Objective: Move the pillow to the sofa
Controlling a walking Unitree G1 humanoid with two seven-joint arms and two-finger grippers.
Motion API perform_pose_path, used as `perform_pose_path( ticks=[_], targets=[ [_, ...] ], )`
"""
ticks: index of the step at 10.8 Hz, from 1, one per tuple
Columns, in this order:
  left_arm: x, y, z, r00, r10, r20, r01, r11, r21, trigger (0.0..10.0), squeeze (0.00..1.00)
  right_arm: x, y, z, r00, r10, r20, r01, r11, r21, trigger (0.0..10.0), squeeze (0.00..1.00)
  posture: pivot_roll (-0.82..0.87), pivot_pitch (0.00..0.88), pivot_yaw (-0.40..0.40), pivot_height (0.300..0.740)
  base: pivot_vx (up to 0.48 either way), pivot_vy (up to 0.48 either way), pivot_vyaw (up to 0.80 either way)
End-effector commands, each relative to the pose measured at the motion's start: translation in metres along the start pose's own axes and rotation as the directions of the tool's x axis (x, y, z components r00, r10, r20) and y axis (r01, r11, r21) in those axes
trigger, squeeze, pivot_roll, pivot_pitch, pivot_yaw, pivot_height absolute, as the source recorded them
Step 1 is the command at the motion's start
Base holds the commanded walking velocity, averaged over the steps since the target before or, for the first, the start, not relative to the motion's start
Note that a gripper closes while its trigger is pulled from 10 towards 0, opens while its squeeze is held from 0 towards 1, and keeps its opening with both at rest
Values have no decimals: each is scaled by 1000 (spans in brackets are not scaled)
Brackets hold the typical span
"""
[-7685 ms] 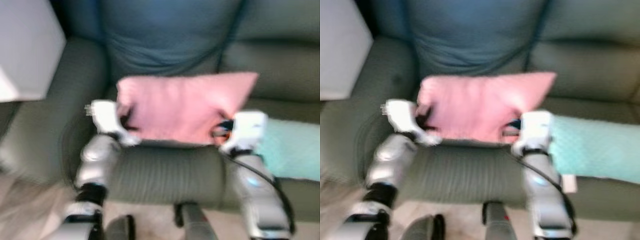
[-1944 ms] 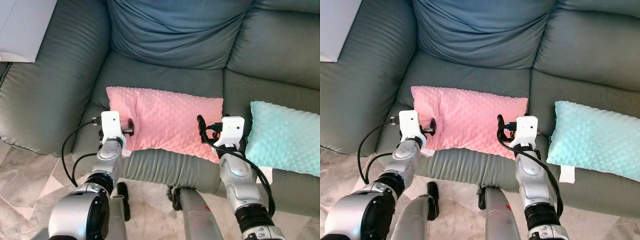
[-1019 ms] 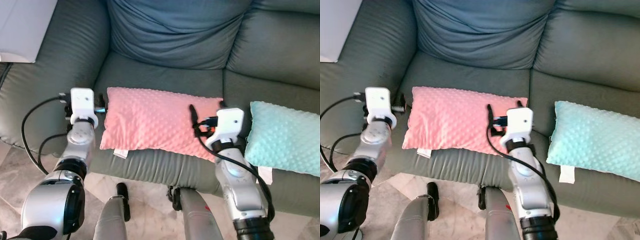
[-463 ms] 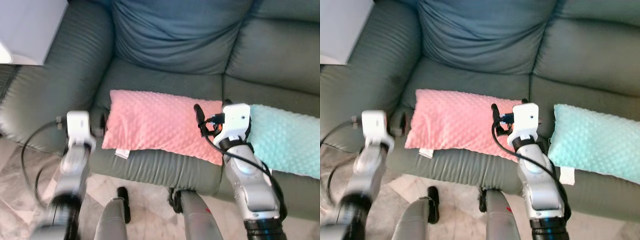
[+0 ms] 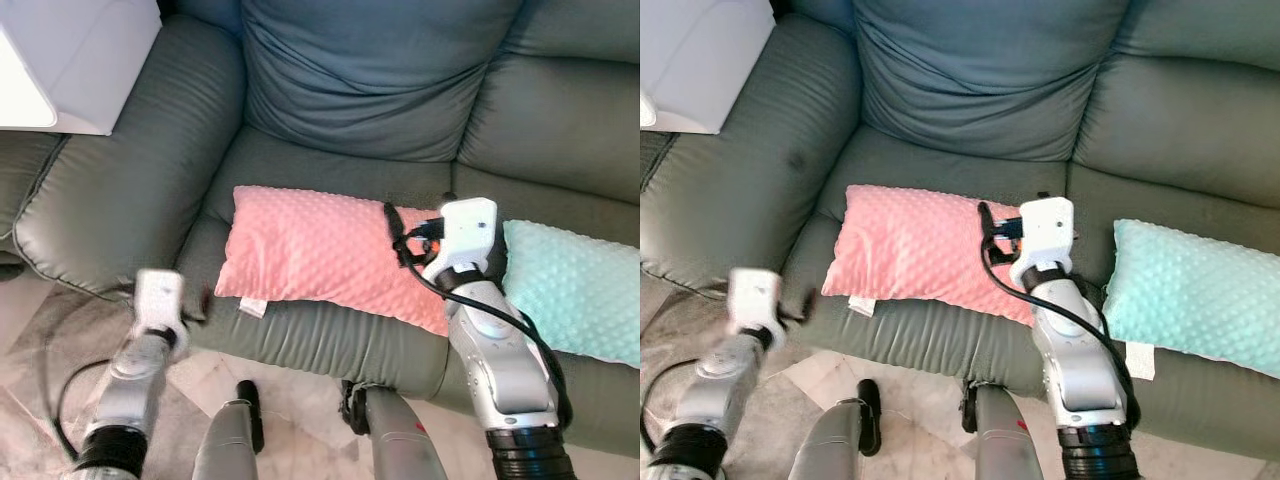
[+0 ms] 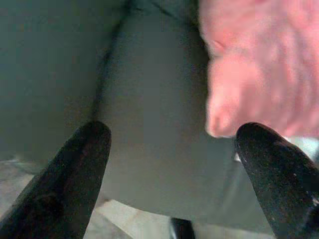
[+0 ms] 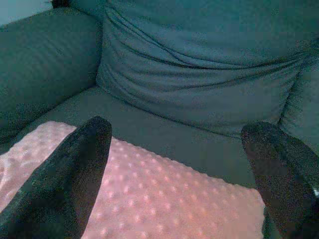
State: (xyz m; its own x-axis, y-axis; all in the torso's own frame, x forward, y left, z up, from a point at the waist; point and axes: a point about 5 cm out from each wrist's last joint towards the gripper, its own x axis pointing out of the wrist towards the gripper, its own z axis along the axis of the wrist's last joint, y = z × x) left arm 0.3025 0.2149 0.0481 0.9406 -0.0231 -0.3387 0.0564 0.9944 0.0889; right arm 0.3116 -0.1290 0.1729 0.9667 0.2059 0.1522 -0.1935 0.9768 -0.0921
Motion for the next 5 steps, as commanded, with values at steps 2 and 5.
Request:
perform_pose_path(
  ticks=[2, 5],
  targets=[
    [0, -10, -18, 992, -61, -107, 63, 998, 23, 10000, 0, -3, 0, -1, 1000, 2, -27, -1, 1000, 15, 10000, 0, -88, 325, 14, 740, 0, 0, 0],
    [1, -32, -33, 965, -154, -213, 167, 985, 41, 10000, 0, -3, 1, 2, 999, 10, -35, -10, 1000, 14, 10000, 0, -112, 339, 7, 740, 0, 0, 0]
  ],
)
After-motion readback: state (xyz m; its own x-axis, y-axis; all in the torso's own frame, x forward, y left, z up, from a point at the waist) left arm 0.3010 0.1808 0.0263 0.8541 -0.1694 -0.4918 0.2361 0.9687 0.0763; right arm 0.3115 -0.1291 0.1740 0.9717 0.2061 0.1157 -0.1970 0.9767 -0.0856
